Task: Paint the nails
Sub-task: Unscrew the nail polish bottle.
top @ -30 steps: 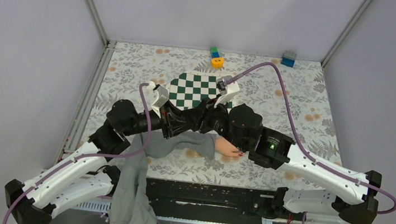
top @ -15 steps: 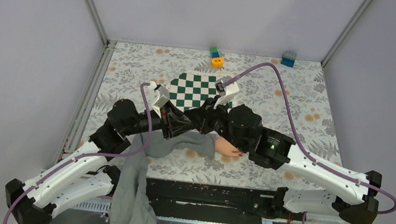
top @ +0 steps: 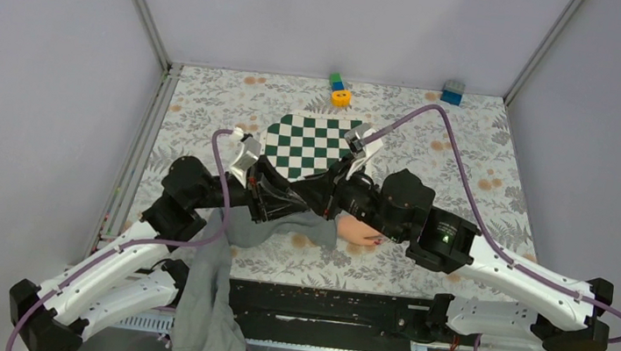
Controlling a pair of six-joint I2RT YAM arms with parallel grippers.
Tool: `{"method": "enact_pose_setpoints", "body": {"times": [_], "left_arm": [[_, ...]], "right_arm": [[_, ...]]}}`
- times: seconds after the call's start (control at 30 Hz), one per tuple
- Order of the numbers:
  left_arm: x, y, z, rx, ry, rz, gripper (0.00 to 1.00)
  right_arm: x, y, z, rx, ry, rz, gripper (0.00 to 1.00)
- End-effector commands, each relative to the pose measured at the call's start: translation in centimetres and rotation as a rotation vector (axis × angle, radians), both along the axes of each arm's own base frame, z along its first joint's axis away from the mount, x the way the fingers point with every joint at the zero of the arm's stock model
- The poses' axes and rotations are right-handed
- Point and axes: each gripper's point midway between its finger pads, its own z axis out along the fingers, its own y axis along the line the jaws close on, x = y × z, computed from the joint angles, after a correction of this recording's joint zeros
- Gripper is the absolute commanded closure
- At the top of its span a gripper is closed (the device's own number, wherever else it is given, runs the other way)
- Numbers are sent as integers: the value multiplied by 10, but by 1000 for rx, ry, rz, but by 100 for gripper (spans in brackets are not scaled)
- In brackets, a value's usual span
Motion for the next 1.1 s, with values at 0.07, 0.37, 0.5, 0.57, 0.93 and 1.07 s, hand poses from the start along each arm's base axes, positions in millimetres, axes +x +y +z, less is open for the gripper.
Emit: {"method": "enact_pose_setpoints", "body": {"times": [0.07,0.37,0.5,0.57,0.93,1.07], "left_arm": [[-31,0,24,-80,-118,-173,100],[-50,3,30,-95,-136,-279,100],[-61,5,34,-102,-139,-346,100],[-65,6,35,-101,-142,-372,100],[-83,14,38,-96,-163,-478,100],[-86,15,38,-98,-159,-500,100]], "right_arm": [[-30,11,32,131,-43,171,100],[-65,12,41,192,-106,368,100],[-82,11,43,212,-128,461,100],[-88,11,45,214,-143,494,100],[-117,8,47,207,-217,677,100],[-123,10,47,205,-209,714,100]]}}
